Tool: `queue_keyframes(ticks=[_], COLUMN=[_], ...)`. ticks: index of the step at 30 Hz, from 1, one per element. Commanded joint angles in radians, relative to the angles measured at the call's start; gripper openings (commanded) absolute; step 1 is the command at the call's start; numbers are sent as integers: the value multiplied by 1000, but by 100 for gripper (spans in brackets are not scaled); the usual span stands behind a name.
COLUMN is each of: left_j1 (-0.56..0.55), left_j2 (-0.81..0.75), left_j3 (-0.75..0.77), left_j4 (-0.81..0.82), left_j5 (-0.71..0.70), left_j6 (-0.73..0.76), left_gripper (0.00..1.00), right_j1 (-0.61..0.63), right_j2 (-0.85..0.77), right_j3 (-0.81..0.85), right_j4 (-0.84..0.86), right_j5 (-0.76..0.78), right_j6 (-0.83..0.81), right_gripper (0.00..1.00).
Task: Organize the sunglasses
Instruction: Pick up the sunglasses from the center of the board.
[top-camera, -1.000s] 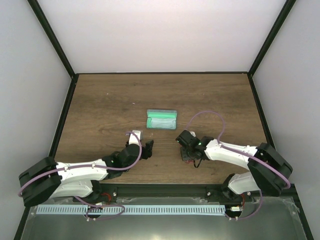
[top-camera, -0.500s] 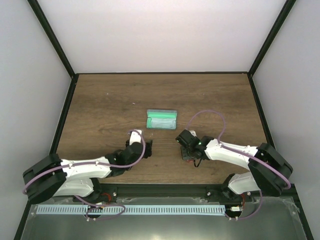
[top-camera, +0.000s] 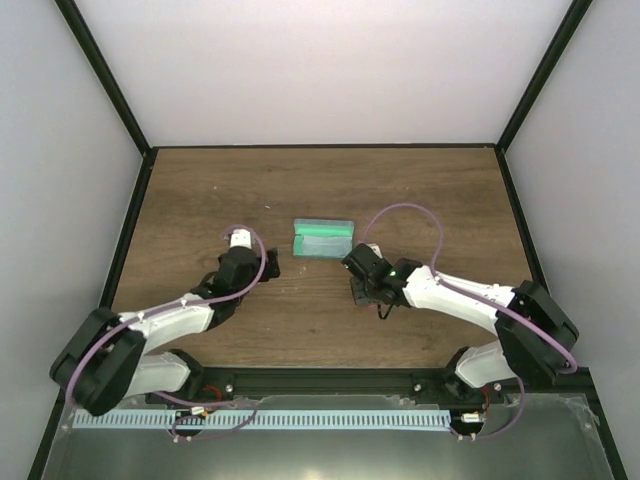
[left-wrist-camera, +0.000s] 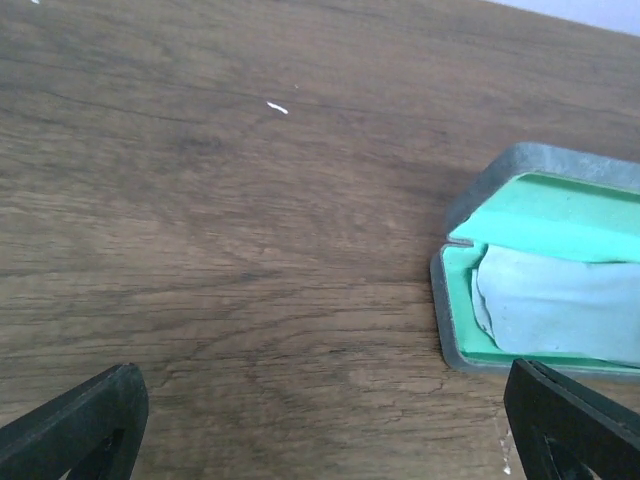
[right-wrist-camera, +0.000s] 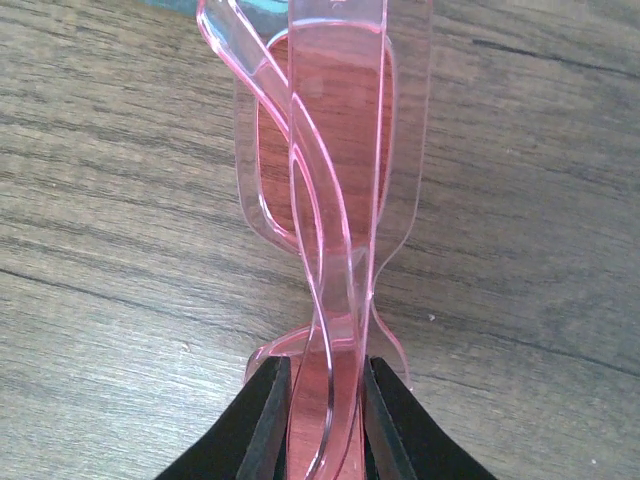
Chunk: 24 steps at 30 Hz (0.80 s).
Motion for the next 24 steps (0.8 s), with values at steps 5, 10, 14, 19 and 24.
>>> queue_keyframes(ticks=[5,10,14,19,24], left_j1=[74,134,209,323,379], left_j2=[293,428,514,696,873], left_j3=[103,152,201,305,413], left_j4=[163,214,271,375,499], left_j5=[221,296,415,652,845], left_j6=[44,21,24,4,-18], left_gripper=[71,43,26,19,18], right_j1=[-15,-37,-40,-40,-40], right_j2=[-27,-63,-64,-68,-75], right_j3=[44,20,13,-19,-19], right_j4=[-1,25,37,78,73], right_j5=[20,-2,-7,-50,-44], right_j6=[-42,-49,-48,-52,-50], right_gripper=[15,15,15,15,15])
